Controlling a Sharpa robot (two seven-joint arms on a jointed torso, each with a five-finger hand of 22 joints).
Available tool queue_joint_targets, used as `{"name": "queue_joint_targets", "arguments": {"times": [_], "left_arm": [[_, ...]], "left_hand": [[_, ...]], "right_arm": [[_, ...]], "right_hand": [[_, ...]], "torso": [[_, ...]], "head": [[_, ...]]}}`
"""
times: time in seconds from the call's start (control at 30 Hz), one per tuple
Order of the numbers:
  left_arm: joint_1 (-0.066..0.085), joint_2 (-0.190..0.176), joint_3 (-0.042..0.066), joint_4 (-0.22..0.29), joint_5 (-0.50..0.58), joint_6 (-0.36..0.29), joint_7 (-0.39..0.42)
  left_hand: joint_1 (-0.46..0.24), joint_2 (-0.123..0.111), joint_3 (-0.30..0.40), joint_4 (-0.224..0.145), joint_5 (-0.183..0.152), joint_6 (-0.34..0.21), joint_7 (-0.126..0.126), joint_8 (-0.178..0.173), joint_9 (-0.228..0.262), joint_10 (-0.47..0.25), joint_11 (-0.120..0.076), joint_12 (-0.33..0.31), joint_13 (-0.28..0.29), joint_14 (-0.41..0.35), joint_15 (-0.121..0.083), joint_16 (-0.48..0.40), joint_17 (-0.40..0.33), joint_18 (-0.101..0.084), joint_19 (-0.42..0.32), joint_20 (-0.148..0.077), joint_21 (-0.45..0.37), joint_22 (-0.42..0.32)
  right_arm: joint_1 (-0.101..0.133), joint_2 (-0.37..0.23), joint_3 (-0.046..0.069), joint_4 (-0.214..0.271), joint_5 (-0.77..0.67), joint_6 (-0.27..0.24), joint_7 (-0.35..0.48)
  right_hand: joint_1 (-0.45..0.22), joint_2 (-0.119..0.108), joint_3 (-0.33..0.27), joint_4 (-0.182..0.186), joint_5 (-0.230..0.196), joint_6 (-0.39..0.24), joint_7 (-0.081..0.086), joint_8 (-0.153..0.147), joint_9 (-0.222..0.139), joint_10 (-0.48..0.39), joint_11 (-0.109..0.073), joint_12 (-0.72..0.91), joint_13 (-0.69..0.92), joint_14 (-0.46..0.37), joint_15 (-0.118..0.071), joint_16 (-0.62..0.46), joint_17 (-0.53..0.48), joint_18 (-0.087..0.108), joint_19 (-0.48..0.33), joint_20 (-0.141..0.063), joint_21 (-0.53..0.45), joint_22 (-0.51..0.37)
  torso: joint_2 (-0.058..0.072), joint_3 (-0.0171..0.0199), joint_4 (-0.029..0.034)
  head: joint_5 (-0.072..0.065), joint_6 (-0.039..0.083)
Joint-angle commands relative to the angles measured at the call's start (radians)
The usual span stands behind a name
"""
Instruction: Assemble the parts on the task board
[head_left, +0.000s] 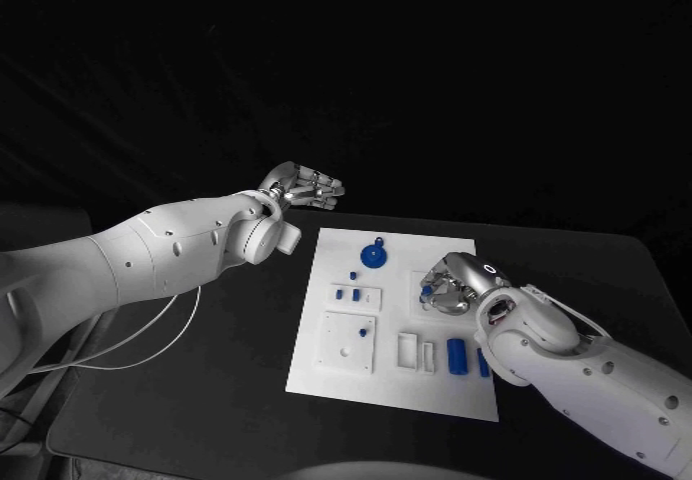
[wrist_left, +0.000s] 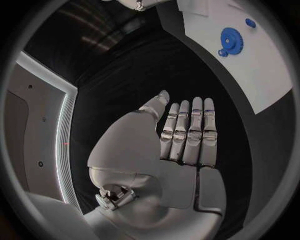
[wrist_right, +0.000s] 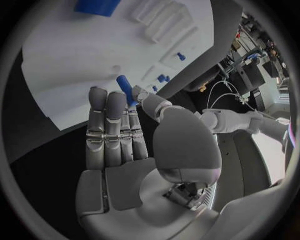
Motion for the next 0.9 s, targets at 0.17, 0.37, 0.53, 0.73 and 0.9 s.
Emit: {"name": "queue_joint_targets", "arguments": {"times": [0.17, 0.37, 0.53, 0.73, 0.9], "left_arm": [[0.0, 0.007, 0.0, -0.009, -0.004, 0.017, -0.001], [0.0, 0.01, 0.0, -0.012, -0.005, 0.017, -0.002], [0.0, 0.015, 0.0, -0.015, -0.011, 0.001, 0.0], [0.0, 0.029, 0.001, -0.021, -0.009, -0.01, 0.008], [0.0, 0.041, 0.001, -0.023, -0.008, -0.011, 0.007]], "left_hand": [[-0.003, 0.003, -0.008, 0.003, -0.003, 0.003, -0.002, -0.001, -0.001, -0.009, -0.002, 0.0, 0.0, -0.003, 0.003, 0.0, 0.001, -0.012, -0.008, 0.002, 0.001, -0.001], [-0.003, 0.003, -0.008, 0.003, -0.003, 0.003, -0.002, -0.001, -0.001, -0.009, -0.002, 0.0, 0.0, -0.003, 0.003, 0.0, 0.001, -0.012, -0.008, 0.002, 0.001, -0.001], [-0.004, 0.003, -0.01, 0.003, 0.0, 0.003, -0.002, 0.0, -0.001, -0.005, -0.003, 0.0, 0.0, 0.001, 0.002, 0.0, 0.001, -0.012, -0.006, 0.001, 0.002, -0.001], [-0.004, 0.004, -0.008, 0.004, 0.0, 0.003, -0.002, 0.0, -0.001, -0.002, -0.004, 0.0, 0.0, 0.004, 0.001, 0.0, 0.001, -0.012, -0.005, 0.0, 0.002, -0.001], [-0.004, 0.004, -0.008, 0.004, 0.0, 0.003, -0.002, 0.0, -0.001, -0.002, -0.004, 0.0, 0.0, 0.004, 0.001, 0.0, 0.001, -0.012, -0.005, 0.0, 0.002, -0.001]], "right_arm": [[0.017, -0.014, 0.021, 0.032, 0.237, -0.013, 0.031], [0.02, -0.008, 0.028, 0.065, 0.284, -0.012, 0.057], [0.02, 0.016, 0.018, 0.078, 0.288, 0.004, 0.08], [0.017, 0.071, -0.029, 0.074, 0.218, 0.005, 0.107], [0.015, 0.111, -0.077, 0.072, 0.137, -0.001, 0.123]], "right_hand": [[-0.013, 0.018, -0.003, -0.02, 0.008, 0.009, -0.006, 0.004, 0.011, 0.006, -0.004, 0.003, 0.002, 0.004, -0.002, -0.007, 0.004, 0.003, 0.036, -0.005, 0.008, 0.022], [-0.015, 0.021, -0.003, -0.024, 0.008, 0.008, -0.005, 0.004, 0.012, 0.006, -0.004, 0.003, 0.002, 0.005, -0.002, -0.008, 0.004, 0.005, 0.037, -0.005, 0.012, 0.022], [-0.015, 0.025, -0.009, -0.028, 0.008, 0.007, -0.005, 0.004, 0.013, 0.004, -0.003, 0.003, 0.002, 0.004, -0.002, -0.008, 0.006, 0.008, 0.035, -0.005, 0.009, 0.022], [-0.015, 0.028, -0.011, -0.031, 0.008, 0.006, -0.005, 0.004, 0.013, 0.004, -0.003, 0.003, 0.002, 0.003, -0.002, -0.009, 0.006, 0.011, 0.035, -0.004, 0.012, 0.023], [-0.015, 0.028, -0.012, -0.032, 0.008, 0.007, -0.005, 0.004, 0.013, 0.004, -0.003, 0.003, 0.002, 0.004, -0.002, -0.009, 0.006, 0.011, 0.035, -0.004, 0.014, 0.023]], "torso": [[0.0, -0.0006, 0.0005], [0.001, -0.0008, -0.0001], [0.0, -0.0025, 0.0004], [-0.002, -0.0037, -0.0035], [-0.001, -0.003, -0.0025]], "head": [[0.007, 0.0], [0.017, -0.002], [0.027, -0.005], [0.041, -0.005], [0.053, -0.009]]}}
